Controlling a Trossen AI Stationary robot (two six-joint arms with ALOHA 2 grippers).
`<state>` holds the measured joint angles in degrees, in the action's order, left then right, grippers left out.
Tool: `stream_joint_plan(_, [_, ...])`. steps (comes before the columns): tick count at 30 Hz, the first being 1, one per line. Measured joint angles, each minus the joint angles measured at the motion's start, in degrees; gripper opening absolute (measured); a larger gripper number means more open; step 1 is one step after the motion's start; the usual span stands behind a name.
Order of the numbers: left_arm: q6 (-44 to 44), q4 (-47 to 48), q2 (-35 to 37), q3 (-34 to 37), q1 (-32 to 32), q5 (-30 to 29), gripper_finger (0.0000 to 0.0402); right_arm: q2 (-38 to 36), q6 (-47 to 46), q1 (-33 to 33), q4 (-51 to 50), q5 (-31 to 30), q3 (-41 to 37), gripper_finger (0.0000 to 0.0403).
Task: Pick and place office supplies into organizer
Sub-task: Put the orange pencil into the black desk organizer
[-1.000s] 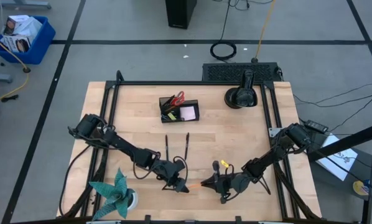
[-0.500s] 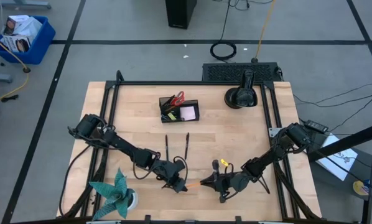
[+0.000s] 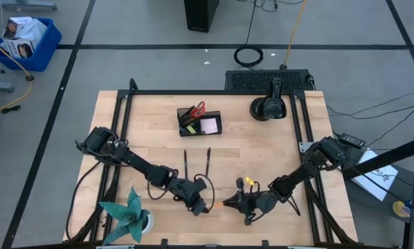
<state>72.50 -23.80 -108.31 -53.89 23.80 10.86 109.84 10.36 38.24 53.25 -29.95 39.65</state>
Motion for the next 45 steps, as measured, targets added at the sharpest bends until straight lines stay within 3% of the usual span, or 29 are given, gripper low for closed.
stream_joint_plan(4, [-1.43, -0.17, 0.00, 0.00, 0.65, -1.06, 0.0010, 0.00, 0.68, 0.47, 0.10, -0.22, 0.00, 0.0036])
stream_joint_plan(8, [-2.02, 0.45, -0.07, 0.04, 1.15, -2.18, 0.0025, -0.63, 1.52, 1.44, -0.23, -2.09, -0.04, 0.0070])
stream_joint_plan(12, [-3.49, 0.54, -0.07, 0.04, 1.75, -3.95, 0.0016, -4.87, 5.28, 3.38, -0.15, -8.26, -0.70, 0.0104])
stream_joint_plan(15, [-4.90, 0.51, -0.07, 0.04, 2.14, -5.75, 0.0009, -9.80, 6.72, 4.83, -0.30, -9.30, -1.28, 0.0124])
stream_joint_plan(21, [-10.57, -0.19, -0.07, 0.04, 3.25, -13.09, 0.0022, -20.33, -4.85, 5.73, -0.27, -8.85, -3.96, 0.0144])
stream_joint_plan(28, [-16.65, -1.28, 0.02, 0.05, 4.06, -23.29, 0.0011, -26.60, -13.51, 5.67, 0.76, -8.94, -9.83, 0.0147])
stream_joint_plan(34, [-23.45, -8.68, 0.04, 0.07, 4.08, -28.96, 0.0016, -28.74, -15.25, 5.68, 11.20, -10.72, -16.36, 0.0141])
stream_joint_plan(45, [-33.40, -20.51, 0.09, 0.07, 4.10, -32.07, 0.0018, -30.10, -13.55, 5.75, 36.53, -10.48, -30.42, 0.0138])
